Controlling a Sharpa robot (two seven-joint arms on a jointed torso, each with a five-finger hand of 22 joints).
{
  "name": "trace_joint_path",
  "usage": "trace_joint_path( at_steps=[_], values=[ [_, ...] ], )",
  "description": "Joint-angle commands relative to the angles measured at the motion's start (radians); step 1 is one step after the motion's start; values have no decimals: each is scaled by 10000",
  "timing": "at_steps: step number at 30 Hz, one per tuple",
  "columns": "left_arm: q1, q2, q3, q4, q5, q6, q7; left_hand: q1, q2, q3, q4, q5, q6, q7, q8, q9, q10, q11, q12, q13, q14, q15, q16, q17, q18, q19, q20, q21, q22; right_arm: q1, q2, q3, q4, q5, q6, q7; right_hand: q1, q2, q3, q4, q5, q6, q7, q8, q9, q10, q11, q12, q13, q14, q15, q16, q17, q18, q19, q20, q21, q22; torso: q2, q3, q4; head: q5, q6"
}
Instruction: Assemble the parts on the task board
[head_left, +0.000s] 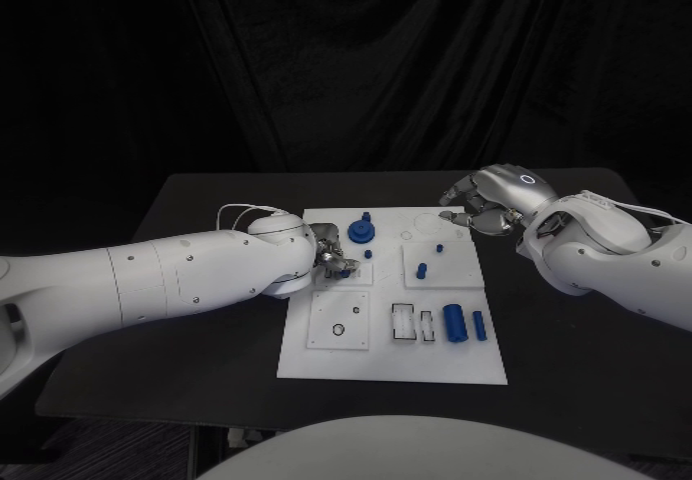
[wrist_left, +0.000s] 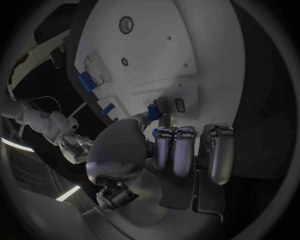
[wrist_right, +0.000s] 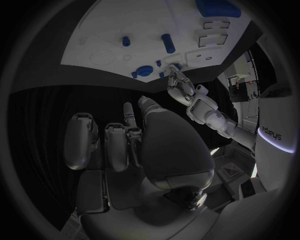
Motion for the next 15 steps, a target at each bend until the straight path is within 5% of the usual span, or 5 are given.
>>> trace_joint_path(
  at_steps=[1, 15],
  values=[
    [-79, 0, -30, 39, 65, 253, 96, -118, -1, -64, -18, -62, 66, 4, -27, 16, 991, 7, 37, 2632, 1074, -48, 26, 2628, -11, 325, -36, -76, 1735, -26, -7, 7, -4, -23, 87, -211, 30, -3, 40, 25, 27, 58, -20, -34, -8, 599, 82, -65, 2203, 777, 60, -66, 1529, 130, 137, 90, -26, 1830, -2, 5, 5, 20, -1],
    [-88, -76, -30, 61, 65, 187, 116, -91, -16, -270, -29, -167, 93, 3, -62, 59, 991, 5, 37, 2632, 1074, -48, 26, 2628, -11, 328, -36, -81, 1744, -37, -1, 7, -16, -23, 126, -225, 16, -18, 33, 35, 24, 55, -18, -40, -15, 599, 81, -67, 2202, 776, 60, -70, 1525, 132, 133, 91, -39, 1827, -5, -2, 25, -2, -1]
  ],
)
